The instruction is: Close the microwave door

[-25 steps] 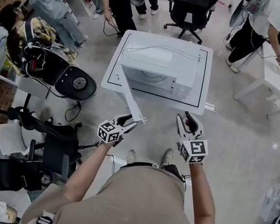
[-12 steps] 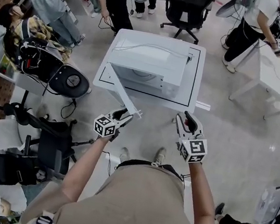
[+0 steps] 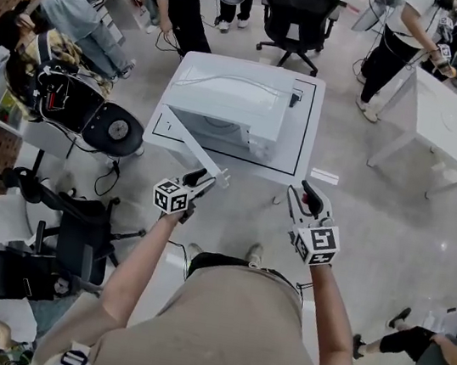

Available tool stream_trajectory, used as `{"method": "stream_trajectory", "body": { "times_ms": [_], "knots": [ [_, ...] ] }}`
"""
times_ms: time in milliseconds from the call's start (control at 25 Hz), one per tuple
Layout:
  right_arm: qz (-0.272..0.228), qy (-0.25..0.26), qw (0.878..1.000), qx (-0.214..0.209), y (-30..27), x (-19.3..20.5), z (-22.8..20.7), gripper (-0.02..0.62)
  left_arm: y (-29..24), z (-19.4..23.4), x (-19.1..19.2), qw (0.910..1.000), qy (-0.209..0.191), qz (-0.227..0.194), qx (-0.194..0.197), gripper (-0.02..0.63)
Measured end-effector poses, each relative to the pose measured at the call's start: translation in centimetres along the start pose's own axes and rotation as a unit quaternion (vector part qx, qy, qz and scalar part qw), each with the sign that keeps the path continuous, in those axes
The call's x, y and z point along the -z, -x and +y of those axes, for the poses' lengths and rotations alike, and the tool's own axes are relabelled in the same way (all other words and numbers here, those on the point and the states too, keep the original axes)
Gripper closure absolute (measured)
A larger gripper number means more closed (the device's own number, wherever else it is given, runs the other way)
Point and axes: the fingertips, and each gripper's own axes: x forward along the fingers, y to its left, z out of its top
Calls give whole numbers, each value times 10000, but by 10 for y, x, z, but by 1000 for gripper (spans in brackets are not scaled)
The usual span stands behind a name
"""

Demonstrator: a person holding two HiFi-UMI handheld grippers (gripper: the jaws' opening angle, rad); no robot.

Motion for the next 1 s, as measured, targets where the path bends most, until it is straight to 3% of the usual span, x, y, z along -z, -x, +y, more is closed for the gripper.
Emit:
{"method": "stream_trajectory", "body": {
  "times_ms": [200,520,1000],
  "knots": [
    [-79,13,9998,157,12,-6,-20,454,-16,-3,-8,9999,-109,93,-69,403],
    [-148,4,9994,326,20,-11,-41,454,-42,-11,-33,9997,-143,-104,169,403],
    [-31,71,9999,109,-3,-11,-34,454,-84,-6,-57,9982,-353,-346,-341,403]
  ]
}}
